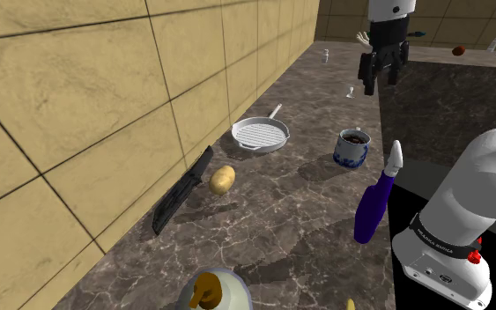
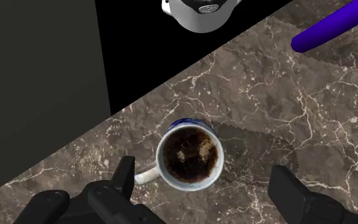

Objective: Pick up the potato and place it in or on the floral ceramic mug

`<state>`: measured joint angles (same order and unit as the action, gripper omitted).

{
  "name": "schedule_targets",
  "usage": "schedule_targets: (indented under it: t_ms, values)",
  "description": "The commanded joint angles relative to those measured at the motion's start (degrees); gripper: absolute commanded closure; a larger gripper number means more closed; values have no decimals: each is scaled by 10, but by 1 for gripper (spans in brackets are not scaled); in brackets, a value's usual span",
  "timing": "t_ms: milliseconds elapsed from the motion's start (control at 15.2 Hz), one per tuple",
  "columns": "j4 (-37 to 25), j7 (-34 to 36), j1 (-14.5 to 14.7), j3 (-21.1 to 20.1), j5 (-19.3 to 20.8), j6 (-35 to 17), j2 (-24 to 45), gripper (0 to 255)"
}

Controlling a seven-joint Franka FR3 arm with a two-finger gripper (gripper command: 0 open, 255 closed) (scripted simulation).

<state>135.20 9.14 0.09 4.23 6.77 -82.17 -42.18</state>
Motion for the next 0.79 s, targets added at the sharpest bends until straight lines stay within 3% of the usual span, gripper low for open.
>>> schedule_targets:
  t_ms: [0,726]
  values:
    - [0,0,0,0,0,0,0,0]
    - [67,237,23,-141,-121,-124,28,0]
